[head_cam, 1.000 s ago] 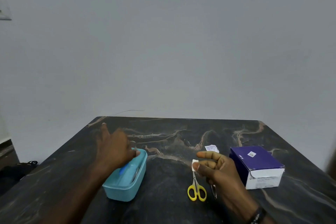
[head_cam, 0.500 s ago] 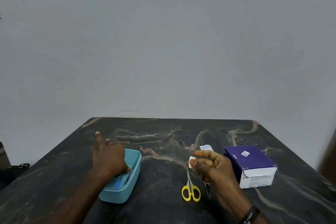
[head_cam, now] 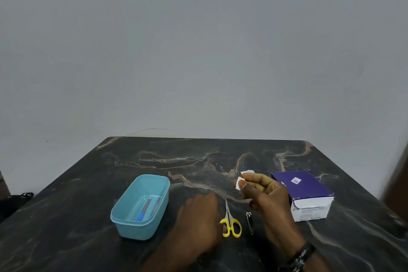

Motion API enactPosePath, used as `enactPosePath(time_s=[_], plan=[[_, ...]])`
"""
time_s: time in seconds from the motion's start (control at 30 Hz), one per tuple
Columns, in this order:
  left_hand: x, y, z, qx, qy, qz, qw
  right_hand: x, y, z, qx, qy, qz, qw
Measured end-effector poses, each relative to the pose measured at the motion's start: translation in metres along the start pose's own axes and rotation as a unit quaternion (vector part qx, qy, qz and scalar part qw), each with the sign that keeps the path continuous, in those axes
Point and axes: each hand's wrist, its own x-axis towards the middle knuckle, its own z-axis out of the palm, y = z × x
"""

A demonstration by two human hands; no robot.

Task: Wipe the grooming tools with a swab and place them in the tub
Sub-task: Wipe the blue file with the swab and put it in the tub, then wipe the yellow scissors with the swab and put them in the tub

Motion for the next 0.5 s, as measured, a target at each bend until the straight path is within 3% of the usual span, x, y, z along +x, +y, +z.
enactPosePath(time_s=[0.3, 0.5], plan=[[0.022, 0.016, 0.006, -0.004, -0.082, -0.020, 0.996, 0.000, 0.001, 0.001, -0.003, 0.000, -0.004, 1.000], [0.023, 0.011, 0.008, -0.078, -0.111, -0.083, 0.987, -0.002, -0.001, 0.000, -0.002, -0.002, -0.006, 1.000]])
